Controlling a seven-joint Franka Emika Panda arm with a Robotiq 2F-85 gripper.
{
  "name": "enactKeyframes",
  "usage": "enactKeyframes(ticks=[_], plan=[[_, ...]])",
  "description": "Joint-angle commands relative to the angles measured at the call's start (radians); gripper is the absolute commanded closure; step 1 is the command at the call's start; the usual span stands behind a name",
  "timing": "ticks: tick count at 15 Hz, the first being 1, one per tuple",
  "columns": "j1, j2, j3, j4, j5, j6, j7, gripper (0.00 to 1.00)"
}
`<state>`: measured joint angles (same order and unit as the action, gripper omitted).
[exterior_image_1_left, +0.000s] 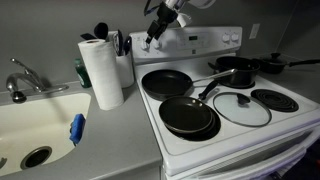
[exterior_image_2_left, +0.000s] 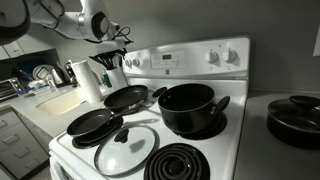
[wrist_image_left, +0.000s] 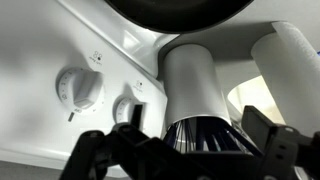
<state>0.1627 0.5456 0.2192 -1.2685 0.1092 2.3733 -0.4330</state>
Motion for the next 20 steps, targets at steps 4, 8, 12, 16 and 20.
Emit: enactKeyframes(ticks=[4,8,12,16,20], plan=[[-0.018,0.206,0.046,0.296,0.037,-0.013,-0.13,0.0],[0.01,0.292,0.077,0.418,0.038,-0.039,-0.159,0.0],[0.031,0.35,0.102,0.503,0.032,-0.055,-0.178,0.0],[0.041,0.385,0.107,0.56,0.03,-0.071,-0.186,0.0],[0.04,0.411,0.103,0.604,0.031,-0.094,-0.179,0.0]])
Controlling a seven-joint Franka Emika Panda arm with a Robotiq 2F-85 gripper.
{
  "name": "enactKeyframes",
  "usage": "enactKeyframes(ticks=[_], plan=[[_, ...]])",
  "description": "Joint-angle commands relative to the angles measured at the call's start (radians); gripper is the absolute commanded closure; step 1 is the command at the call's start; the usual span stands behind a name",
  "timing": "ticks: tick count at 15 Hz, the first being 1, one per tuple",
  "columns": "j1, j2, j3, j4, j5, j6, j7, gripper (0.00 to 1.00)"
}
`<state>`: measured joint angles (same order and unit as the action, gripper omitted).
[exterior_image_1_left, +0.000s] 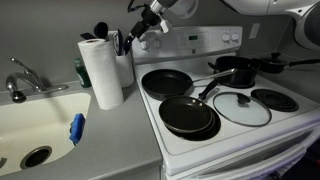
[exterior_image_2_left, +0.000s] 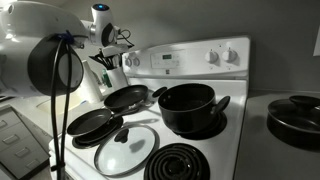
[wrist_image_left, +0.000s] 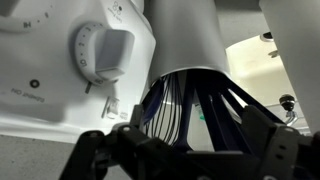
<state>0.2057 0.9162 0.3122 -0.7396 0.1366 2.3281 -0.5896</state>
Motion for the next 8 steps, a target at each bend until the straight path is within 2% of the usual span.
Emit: enactKeyframes(ticks=[1,8], plan=[[-0.004,0.046,0.01,0.086,0.006,-0.063,-0.018,0.0],[-0.002,0.073,0.003,0.133,0.0,-0.096,-0.009,0.0]])
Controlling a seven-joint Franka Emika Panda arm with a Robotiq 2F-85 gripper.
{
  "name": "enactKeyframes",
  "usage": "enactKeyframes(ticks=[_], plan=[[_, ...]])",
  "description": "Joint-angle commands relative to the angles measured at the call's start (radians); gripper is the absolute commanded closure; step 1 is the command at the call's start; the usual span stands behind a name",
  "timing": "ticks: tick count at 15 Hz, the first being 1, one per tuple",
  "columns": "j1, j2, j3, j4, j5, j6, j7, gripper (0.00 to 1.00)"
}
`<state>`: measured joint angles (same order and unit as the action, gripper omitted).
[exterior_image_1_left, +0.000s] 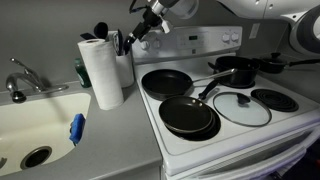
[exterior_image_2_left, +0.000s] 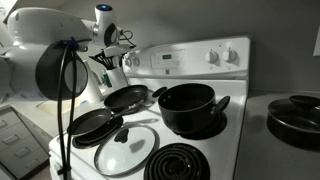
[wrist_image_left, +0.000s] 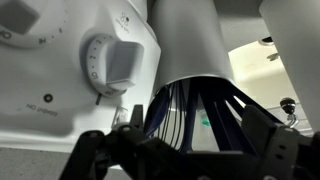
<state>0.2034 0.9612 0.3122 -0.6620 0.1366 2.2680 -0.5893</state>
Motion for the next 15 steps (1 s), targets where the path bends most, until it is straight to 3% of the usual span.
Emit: enactKeyframes(ticks=[1,15], plan=[[0.002,0.03,-0.001,0.06,-0.005,-0.033,-0.011,0.0],[0.004,0.051,-0.013,0.09,-0.018,-0.04,-0.013,0.0]])
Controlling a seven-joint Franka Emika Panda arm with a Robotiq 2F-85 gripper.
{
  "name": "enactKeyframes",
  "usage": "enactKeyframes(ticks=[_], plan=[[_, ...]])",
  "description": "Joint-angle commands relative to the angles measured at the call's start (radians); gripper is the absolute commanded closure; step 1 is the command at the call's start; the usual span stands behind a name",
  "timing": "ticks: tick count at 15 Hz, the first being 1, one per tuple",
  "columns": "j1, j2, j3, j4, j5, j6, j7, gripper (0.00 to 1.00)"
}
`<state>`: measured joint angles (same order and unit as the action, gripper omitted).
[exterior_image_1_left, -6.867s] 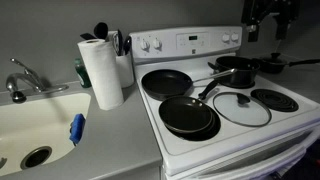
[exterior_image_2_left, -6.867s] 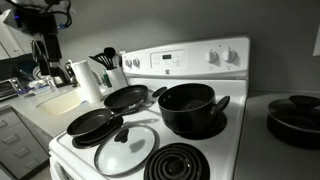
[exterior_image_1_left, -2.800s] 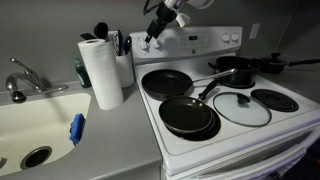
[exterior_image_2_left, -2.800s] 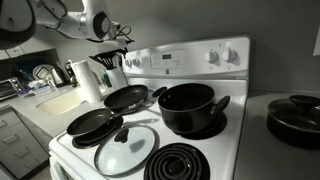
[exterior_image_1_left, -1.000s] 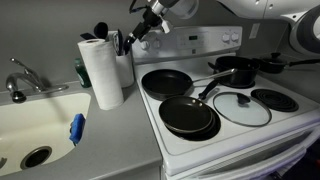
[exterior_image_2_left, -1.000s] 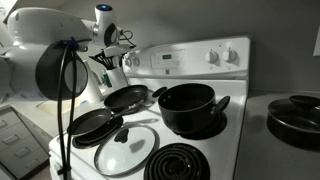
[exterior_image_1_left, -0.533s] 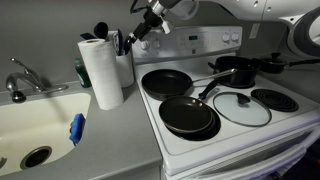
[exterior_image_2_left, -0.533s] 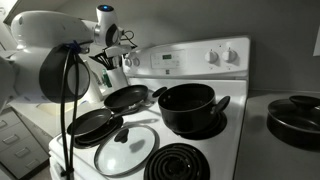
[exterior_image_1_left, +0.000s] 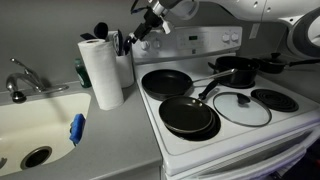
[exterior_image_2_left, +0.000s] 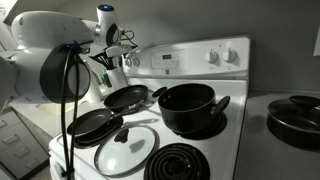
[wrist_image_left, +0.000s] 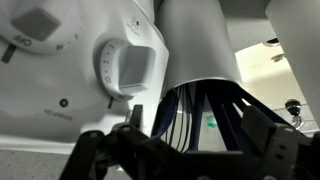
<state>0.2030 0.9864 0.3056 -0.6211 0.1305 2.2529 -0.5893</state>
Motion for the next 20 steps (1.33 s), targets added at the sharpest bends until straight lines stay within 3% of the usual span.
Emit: enactKeyframes(ticks=[1,20], plan=[[0.005,0.028,-0.008,0.051,-0.015,-0.022,-0.013,0.0],[0.008,0.061,0.007,0.101,-0.011,-0.016,-0.081,0.0]])
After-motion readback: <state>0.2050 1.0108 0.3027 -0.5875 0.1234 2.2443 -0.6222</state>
